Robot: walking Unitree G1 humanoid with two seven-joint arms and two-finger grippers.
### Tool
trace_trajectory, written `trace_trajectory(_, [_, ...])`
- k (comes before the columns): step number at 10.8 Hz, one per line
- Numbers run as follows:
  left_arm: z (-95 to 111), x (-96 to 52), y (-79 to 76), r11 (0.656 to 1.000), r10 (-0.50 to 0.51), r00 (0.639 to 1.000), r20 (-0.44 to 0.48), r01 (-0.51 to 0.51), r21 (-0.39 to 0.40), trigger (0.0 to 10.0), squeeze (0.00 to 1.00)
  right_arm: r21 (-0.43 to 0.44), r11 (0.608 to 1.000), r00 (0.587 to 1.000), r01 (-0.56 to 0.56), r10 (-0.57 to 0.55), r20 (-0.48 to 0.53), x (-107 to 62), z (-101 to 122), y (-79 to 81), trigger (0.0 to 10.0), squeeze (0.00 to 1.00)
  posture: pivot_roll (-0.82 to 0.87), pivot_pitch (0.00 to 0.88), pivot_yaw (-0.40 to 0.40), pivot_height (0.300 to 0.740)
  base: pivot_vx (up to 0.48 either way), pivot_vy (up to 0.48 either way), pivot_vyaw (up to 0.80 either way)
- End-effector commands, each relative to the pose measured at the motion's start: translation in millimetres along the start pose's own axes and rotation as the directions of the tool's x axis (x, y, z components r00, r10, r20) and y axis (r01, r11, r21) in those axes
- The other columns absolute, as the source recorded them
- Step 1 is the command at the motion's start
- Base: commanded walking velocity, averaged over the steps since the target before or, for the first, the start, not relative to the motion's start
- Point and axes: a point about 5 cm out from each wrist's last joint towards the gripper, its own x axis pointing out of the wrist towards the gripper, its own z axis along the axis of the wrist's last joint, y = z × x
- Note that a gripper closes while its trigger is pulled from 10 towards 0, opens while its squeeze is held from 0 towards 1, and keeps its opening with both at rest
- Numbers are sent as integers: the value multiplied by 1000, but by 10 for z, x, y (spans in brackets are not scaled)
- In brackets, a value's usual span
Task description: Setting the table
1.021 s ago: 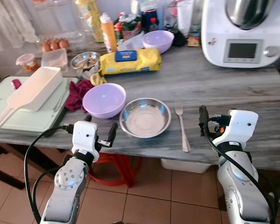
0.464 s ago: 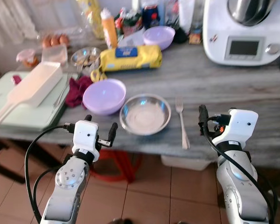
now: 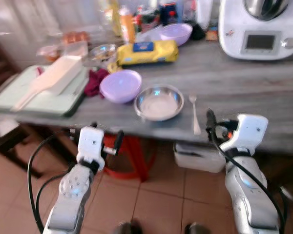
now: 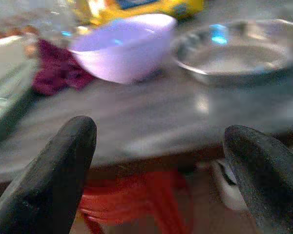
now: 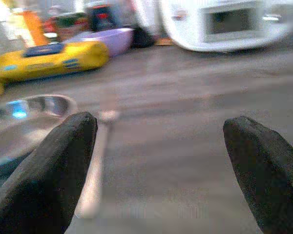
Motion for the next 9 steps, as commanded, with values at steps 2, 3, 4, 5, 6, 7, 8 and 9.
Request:
trace_trajectory(2, [4, 11, 48, 1000, 2, 1000, -2, -2, 23, 10000, 0, 15, 1000, 1000, 7, -7, -7, 7, -17, 11, 10000, 0, -99, 108, 146, 740, -257, 0, 0])
trace_trajectory(3, [-1, 12, 46, 1000, -2, 1000, -5, 2, 24, 10000, 0, 16, 1000, 1000, 12, -12, -4, 16, -11, 5, 10000, 0, -99, 110, 148, 740, -259, 0, 0])
trace_trajectory(4, [-9, 7, 41, 1000, -5, 1000, -6, 5, 25, 10000, 0, 19, 1000, 1000, 18, -17, -5, 11, -17, -6, 10000, 0, -99, 112, 151, 740, -262, 0, 0])
trace_trajectory(5, [-13, 7, 36, 1000, -7, 1000, -6, 7, 26, 10000, 0, 19, 1000, 1000, 19, -19, -5, 7, -21, -11, 10000, 0, -100, 111, 152, 740, -259, 0, 0])
trace_trajectory(6, [-18, 11, 30, 1000, -10, 1000, -7, 10, 25, 10000, 0, 24, 999, 1000, 22, -22, -7, 8, -25, -12, 10000, 0, -100, 113, 152, 740, -266, 0, 0])
trace_trajectory(7, [-21, 14, 24, 1000, -12, 1000, -7, 12, 26, 10000, 0, 25, 999, 1000, 23, -23, -7, 16, -23, -8, 10000, 0, -102, 113, 150, 740, -266, 0, 0])
trace_trajectory(8, [-25, 17, 15, 1000, -13, 1000, -7, 13, 23, 10000, 0, 26, 999, 1000, 22, -22, -6, 22, -20, -8, 10000, 0, -102, 113, 148, 740, -262, 0, 0])
trace_trajectory(9, [-28, 18, 12, 1000, -12, 1000, -7, 12, 24, 10000, 0, 25, 999, 1000, 21, -21, -6, 20, -21, -10, 10000, 0, -102, 113, 148, 740, -262, 0, 0])
